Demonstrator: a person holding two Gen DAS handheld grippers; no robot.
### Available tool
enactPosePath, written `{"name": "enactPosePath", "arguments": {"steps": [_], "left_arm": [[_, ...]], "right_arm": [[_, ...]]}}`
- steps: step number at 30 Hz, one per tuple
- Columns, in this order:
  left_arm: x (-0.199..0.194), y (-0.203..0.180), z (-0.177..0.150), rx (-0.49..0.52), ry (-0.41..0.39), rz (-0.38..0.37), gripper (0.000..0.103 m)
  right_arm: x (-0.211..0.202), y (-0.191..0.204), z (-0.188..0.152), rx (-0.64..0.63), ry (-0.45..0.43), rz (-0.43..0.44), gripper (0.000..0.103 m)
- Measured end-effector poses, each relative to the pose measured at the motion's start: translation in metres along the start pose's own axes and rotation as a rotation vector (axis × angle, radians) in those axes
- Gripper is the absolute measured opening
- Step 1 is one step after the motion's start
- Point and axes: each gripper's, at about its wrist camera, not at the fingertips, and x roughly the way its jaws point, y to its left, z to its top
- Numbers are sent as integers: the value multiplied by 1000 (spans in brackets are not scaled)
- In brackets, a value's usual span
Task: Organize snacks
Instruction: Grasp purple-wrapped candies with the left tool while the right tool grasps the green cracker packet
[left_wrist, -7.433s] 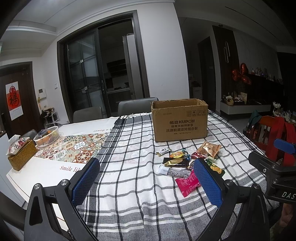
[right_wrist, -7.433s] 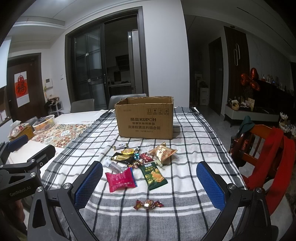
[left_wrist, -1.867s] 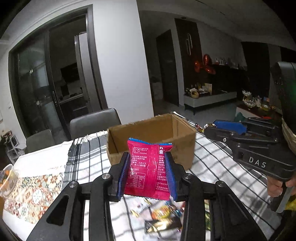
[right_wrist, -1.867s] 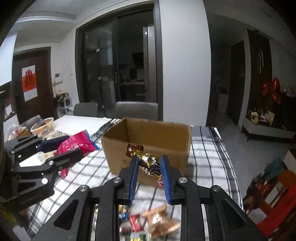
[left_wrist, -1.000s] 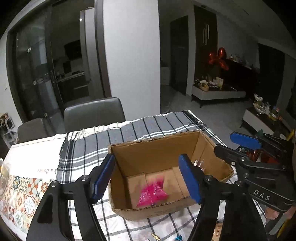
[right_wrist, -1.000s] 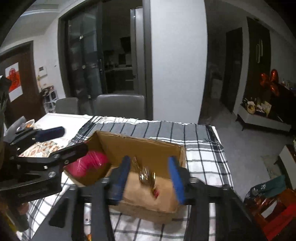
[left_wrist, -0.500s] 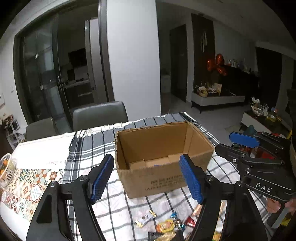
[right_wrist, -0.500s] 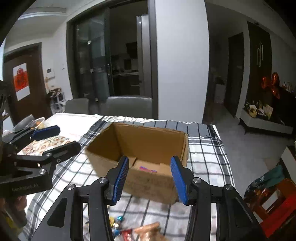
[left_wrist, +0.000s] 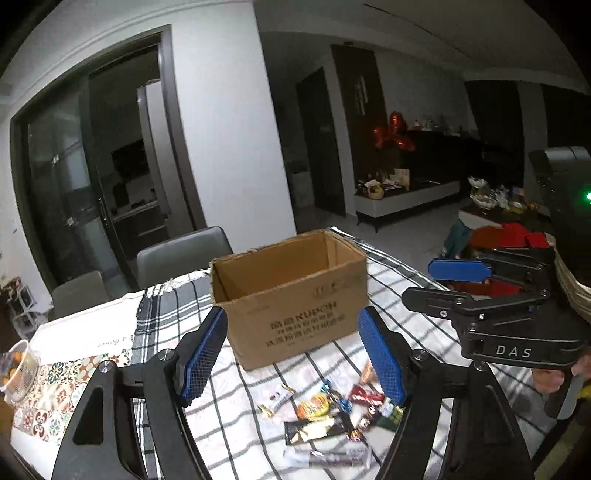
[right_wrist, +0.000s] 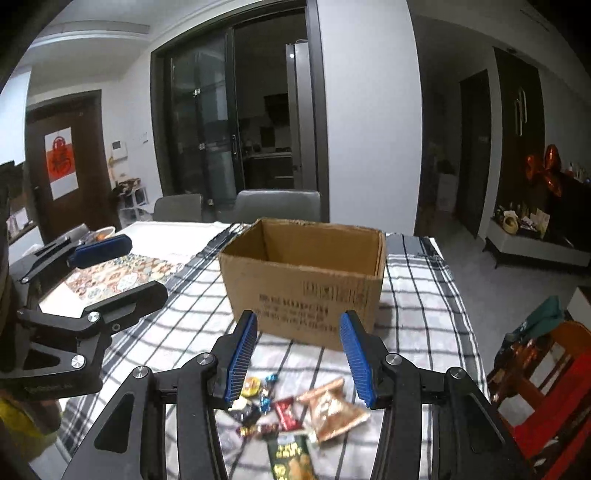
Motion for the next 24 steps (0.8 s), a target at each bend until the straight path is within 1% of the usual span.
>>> {"name": "enactPosePath", "arguments": {"steps": [4, 8, 18, 24], "left_arm": [[-8, -9, -16, 26, 14, -19, 73], [-11, -19, -34, 60, 28, -42, 73], [-5, -38, -80, 137, 85, -105, 63], [8, -43, -96, 181, 119, -135, 56]], "right_arm": [[-6, 7, -21, -21, 25, 12, 48], [-6, 15, -43, -54, 62, 5, 48], [2, 30, -88, -140, 111, -3, 48], [14, 33, -108, -164, 143, 10, 48]]}}
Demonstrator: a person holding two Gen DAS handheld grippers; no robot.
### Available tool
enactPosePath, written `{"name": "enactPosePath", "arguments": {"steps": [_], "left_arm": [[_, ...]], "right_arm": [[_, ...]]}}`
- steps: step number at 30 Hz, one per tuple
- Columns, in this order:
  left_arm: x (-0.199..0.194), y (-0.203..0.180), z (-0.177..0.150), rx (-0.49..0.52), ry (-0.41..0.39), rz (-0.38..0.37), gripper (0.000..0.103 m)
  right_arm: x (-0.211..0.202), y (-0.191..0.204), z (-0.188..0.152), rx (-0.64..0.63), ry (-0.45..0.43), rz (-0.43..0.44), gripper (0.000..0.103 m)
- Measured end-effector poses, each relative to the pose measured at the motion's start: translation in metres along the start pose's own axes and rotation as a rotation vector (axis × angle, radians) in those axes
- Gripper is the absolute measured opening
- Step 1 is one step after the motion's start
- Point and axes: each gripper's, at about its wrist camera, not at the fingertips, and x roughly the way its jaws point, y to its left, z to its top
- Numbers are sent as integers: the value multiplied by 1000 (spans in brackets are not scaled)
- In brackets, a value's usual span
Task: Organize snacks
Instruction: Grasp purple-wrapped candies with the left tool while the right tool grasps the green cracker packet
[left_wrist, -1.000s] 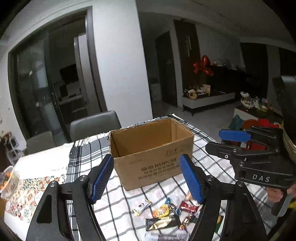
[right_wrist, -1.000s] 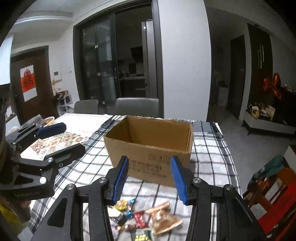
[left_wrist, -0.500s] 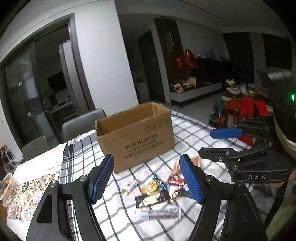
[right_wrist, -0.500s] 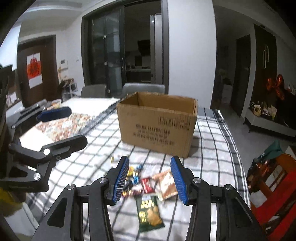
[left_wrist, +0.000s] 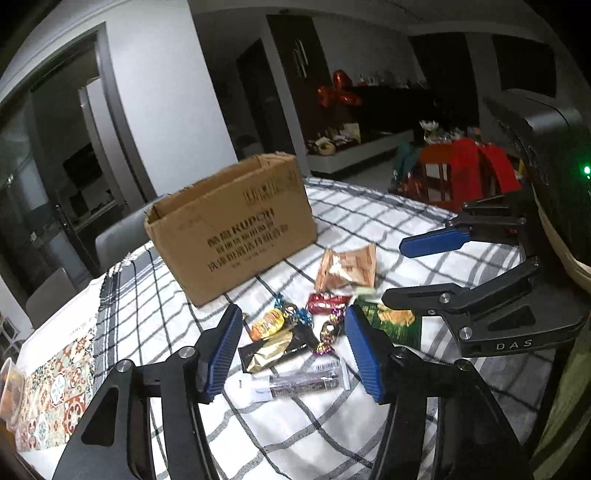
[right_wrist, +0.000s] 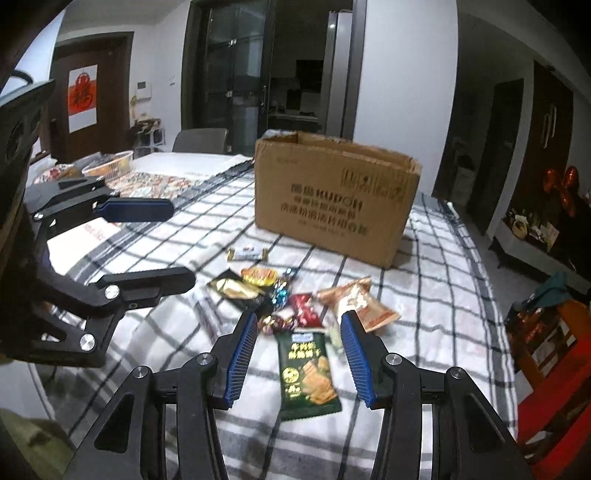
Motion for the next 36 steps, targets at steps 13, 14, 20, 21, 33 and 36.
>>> {"name": "enactPosePath", "arguments": {"steps": [13, 14, 20, 21, 33, 36], "left_arm": [[48, -7, -9, 70, 98, -78, 44], [52, -6, -9, 71, 104, -85, 43], [77, -4, -12, 54, 150, -136, 38], [80, -4, -13, 50, 157, -142, 37], [110, -4, -16, 5, 206, -215, 29], [115, -3, -16, -15, 218, -232, 25]], "right_arm": [[40, -6, -22, -12, 99, 36, 48], [42, -7, -23, -10, 105, 40, 48], [55, -12, -29, 11, 145, 59, 48], [57, -13, -30, 12, 151, 61, 48], [72, -19, -36, 39, 189, 89, 48], [74, -20, -36, 47, 197, 98, 48]]}}
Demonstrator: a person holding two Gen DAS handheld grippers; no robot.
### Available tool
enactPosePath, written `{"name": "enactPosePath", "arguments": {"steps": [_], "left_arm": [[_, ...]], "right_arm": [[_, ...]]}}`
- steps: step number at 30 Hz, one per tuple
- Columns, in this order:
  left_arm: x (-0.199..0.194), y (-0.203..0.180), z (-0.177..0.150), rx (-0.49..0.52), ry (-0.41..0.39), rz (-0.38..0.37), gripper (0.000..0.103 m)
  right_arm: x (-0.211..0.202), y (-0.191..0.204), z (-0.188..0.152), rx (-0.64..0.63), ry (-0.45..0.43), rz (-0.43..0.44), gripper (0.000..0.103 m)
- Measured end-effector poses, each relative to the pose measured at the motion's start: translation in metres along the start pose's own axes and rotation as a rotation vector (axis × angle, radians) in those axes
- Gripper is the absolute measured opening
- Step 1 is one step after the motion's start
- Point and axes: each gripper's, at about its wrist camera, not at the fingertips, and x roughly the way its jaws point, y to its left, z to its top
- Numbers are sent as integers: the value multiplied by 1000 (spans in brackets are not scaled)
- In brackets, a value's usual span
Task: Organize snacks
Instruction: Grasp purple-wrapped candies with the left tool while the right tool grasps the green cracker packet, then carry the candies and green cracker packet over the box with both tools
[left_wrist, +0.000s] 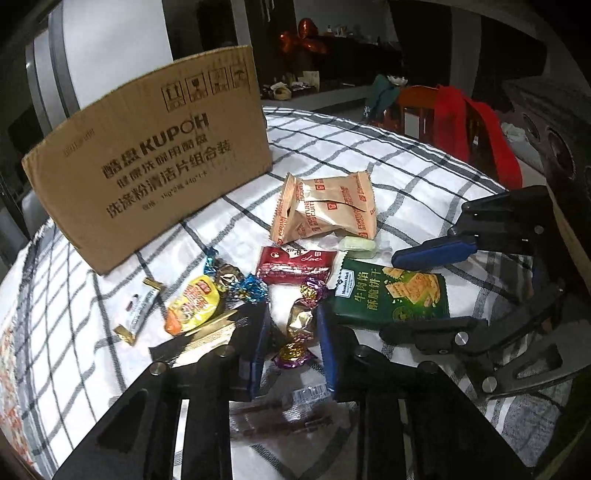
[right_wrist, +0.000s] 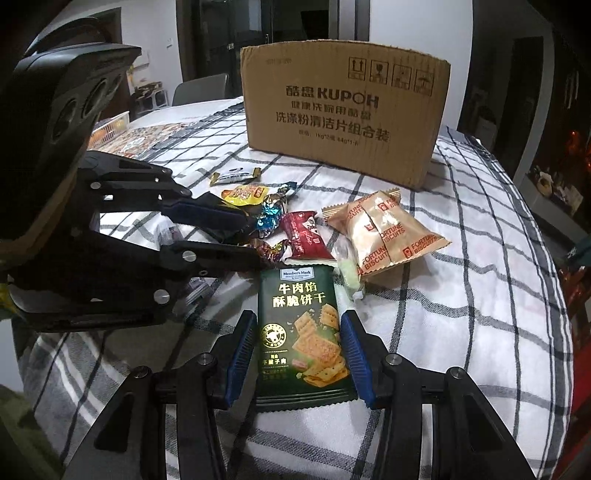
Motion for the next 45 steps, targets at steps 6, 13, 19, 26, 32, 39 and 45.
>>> {"name": "enactPosePath", "arguments": {"steps": [6, 13, 19, 26, 32, 39, 45], "left_arm": [[3, 2, 2, -28, 10, -28, 16], [-2, 1, 1, -50, 9, -17, 16], [-17, -1, 1, -69, -8, 1, 16], [-38, -3, 0, -116, -30, 24, 16], [-57, -5, 0, -157, -57, 57, 16], [-78, 0, 7, -191, -101, 92, 16], [-98, 11, 17, -243, -147, 121, 16]], "right_arm": [[1, -3, 0, 16, 7, 15, 48], [-1, -2, 0, 18, 1, 5, 46], [-7, 1, 1, 24, -10, 10, 45], [-22, 4, 4, 32, -46, 3, 45], [-36, 7, 9, 48, -89, -8, 45], [-57, 7, 23, 68, -161, -26, 45], [-74, 2, 44, 92, -228, -23, 45]]}}
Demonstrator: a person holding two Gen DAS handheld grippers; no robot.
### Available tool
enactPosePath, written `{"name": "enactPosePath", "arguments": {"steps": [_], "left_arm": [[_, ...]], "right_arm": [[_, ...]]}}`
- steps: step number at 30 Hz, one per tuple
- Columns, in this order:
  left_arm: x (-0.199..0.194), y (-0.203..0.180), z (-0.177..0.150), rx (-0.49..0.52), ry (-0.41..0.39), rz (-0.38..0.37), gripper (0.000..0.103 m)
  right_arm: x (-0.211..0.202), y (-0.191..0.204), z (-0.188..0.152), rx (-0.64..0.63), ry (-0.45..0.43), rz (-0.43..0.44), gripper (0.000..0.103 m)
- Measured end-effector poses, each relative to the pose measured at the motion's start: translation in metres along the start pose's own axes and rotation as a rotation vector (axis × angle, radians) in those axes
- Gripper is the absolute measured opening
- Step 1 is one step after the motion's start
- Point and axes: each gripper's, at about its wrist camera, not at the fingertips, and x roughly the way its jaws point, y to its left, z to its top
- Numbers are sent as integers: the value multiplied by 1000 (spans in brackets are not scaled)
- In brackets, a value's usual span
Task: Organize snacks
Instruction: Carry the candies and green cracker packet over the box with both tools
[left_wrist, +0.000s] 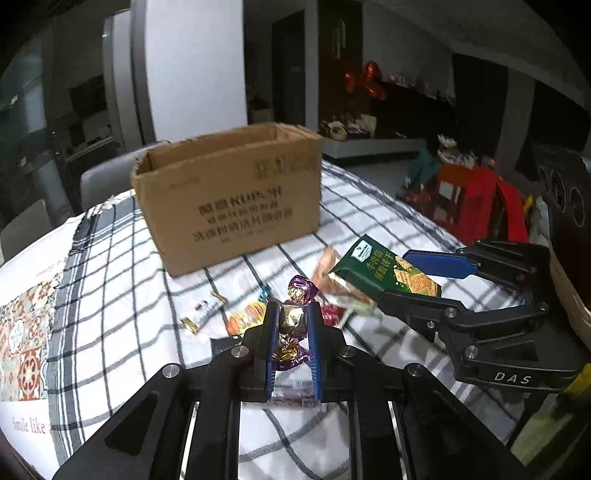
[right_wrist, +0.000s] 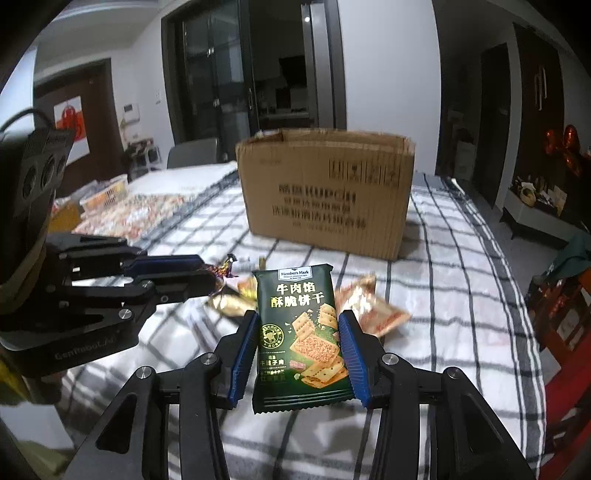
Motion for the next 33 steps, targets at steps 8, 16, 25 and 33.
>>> {"name": "enactPosePath", "arguments": {"steps": [8, 16, 25, 33], "left_arm": [[-22, 16, 35, -58, -81, 49, 16], [-37, 32, 74, -84, -126, 76, 16], [-41, 45, 118, -67, -143, 96, 16], [-19, 68, 153, -100, -143, 89, 16]], "right_arm": [[-7, -8, 47, 47, -68, 16, 45], [-21, -8, 94, 39, -117, -16, 45], [-21, -19, 140, 27, -122, -28, 45], [5, -38, 178, 39, -111, -12, 45]]}}
